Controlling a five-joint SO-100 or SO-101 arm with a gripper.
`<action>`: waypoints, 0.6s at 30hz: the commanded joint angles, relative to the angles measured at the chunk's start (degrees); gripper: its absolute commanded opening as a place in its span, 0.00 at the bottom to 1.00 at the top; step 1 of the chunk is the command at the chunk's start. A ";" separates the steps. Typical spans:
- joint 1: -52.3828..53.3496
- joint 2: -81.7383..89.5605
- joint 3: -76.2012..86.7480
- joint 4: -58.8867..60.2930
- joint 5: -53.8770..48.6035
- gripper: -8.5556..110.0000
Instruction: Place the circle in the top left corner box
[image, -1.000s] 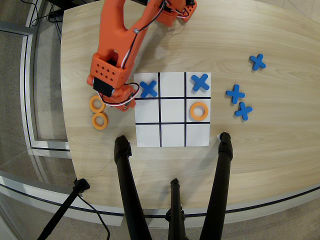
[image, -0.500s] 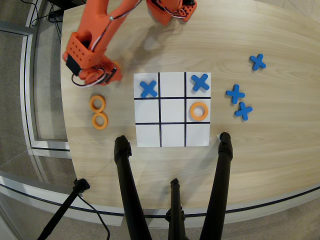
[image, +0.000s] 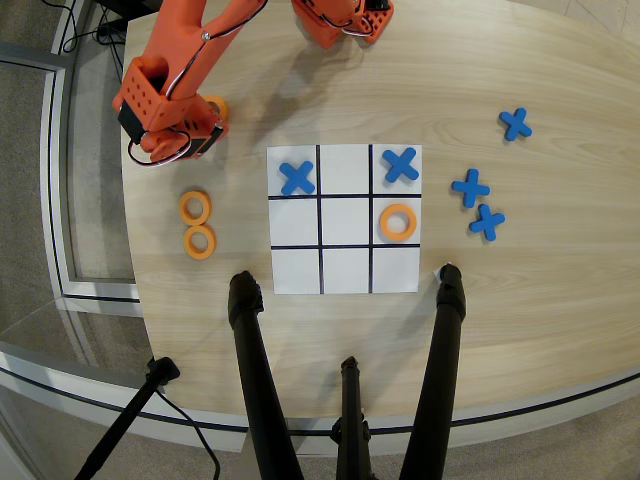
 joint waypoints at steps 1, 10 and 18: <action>-1.85 5.54 -1.93 2.99 0.97 0.07; -25.22 32.52 -4.22 4.92 2.55 0.07; -56.25 40.08 8.00 -11.51 9.23 0.07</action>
